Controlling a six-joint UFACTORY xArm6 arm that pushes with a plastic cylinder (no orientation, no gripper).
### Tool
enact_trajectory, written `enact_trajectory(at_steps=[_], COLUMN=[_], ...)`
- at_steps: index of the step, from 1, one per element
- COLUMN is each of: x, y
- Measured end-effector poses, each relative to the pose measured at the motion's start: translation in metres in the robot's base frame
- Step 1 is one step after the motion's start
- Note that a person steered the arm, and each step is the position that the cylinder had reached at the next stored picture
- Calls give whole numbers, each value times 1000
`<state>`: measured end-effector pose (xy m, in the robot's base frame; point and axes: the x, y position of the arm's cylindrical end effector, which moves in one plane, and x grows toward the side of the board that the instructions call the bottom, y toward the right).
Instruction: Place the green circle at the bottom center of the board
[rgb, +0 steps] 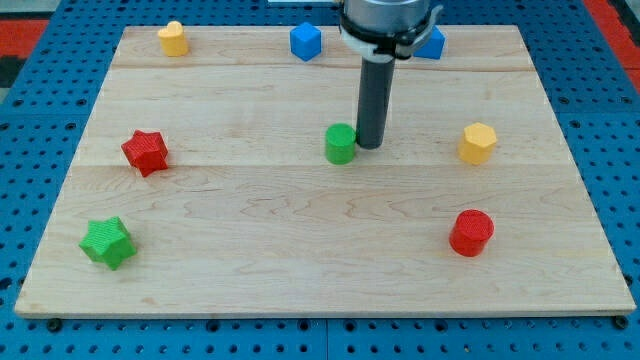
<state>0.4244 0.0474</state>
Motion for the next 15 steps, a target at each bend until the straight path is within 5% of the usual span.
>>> enact_trajectory(at_steps=[3,6,9,11,13,15], x=[-22,21,75,97,87,103], y=[-64,-134,-117,-167,-95,-83])
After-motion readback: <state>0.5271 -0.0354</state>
